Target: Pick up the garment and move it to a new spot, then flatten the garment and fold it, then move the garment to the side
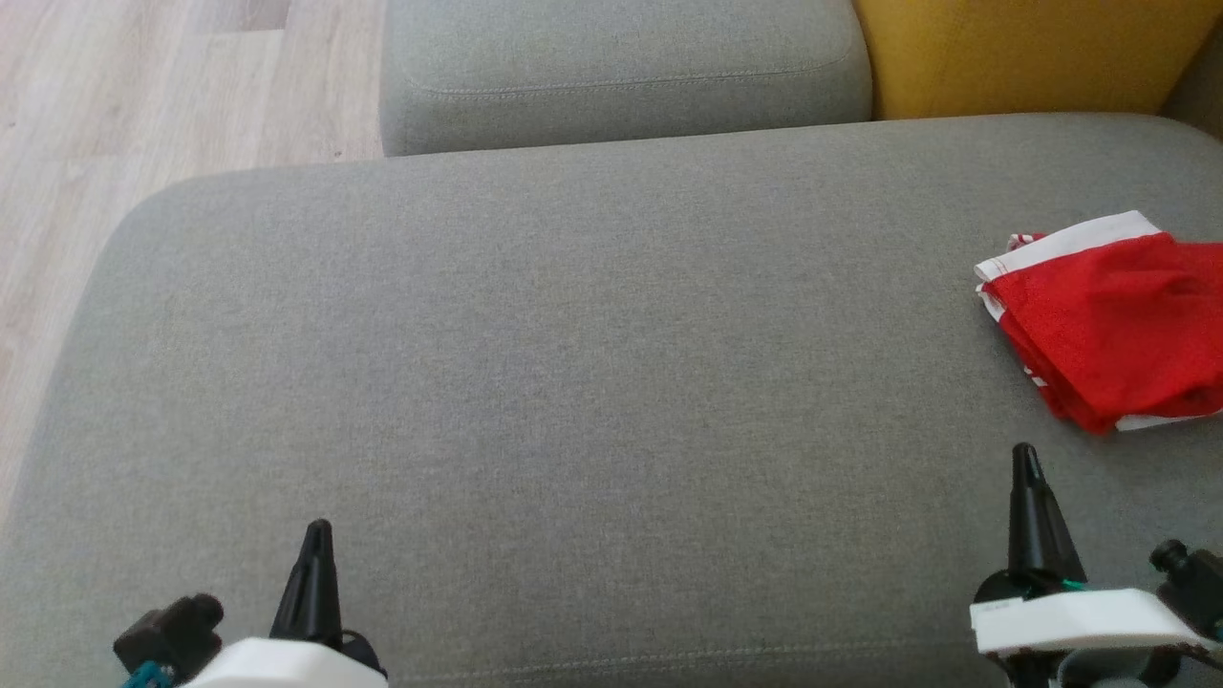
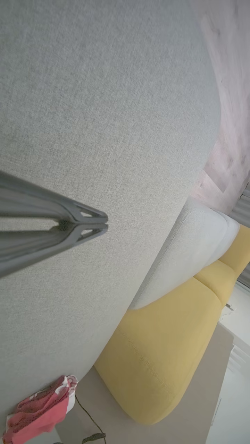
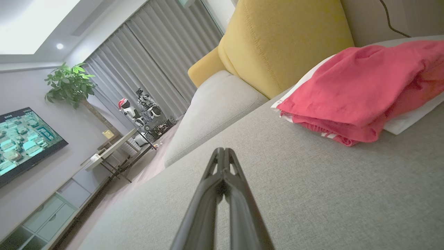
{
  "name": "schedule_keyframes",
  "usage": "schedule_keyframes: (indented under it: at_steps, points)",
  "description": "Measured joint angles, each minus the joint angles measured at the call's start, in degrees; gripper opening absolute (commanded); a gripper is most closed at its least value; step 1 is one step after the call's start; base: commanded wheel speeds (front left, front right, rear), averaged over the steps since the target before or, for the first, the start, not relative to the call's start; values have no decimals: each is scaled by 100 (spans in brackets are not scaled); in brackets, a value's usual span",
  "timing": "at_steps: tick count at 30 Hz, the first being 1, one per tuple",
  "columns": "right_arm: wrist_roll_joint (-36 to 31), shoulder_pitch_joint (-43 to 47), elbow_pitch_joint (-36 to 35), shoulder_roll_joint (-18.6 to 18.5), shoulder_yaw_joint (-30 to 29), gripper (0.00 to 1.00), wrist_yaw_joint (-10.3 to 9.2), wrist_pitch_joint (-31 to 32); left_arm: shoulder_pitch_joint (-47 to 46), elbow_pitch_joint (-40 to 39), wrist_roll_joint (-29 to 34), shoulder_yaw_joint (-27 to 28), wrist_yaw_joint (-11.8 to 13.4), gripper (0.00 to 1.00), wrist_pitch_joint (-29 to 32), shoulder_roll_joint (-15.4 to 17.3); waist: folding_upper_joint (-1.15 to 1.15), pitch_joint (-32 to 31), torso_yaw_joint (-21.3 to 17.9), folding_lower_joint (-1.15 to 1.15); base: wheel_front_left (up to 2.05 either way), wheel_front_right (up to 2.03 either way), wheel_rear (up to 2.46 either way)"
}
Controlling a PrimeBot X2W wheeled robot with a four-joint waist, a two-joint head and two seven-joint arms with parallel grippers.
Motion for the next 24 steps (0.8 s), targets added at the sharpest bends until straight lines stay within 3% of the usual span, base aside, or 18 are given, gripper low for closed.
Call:
schedule_keyframes:
  at_steps: [24]
  points:
    - [1774,-204,21,-30,-203,0,-9,356,-329,269,-1708,203,-250,0,358,16,0,35,-7,0,0,0,0]
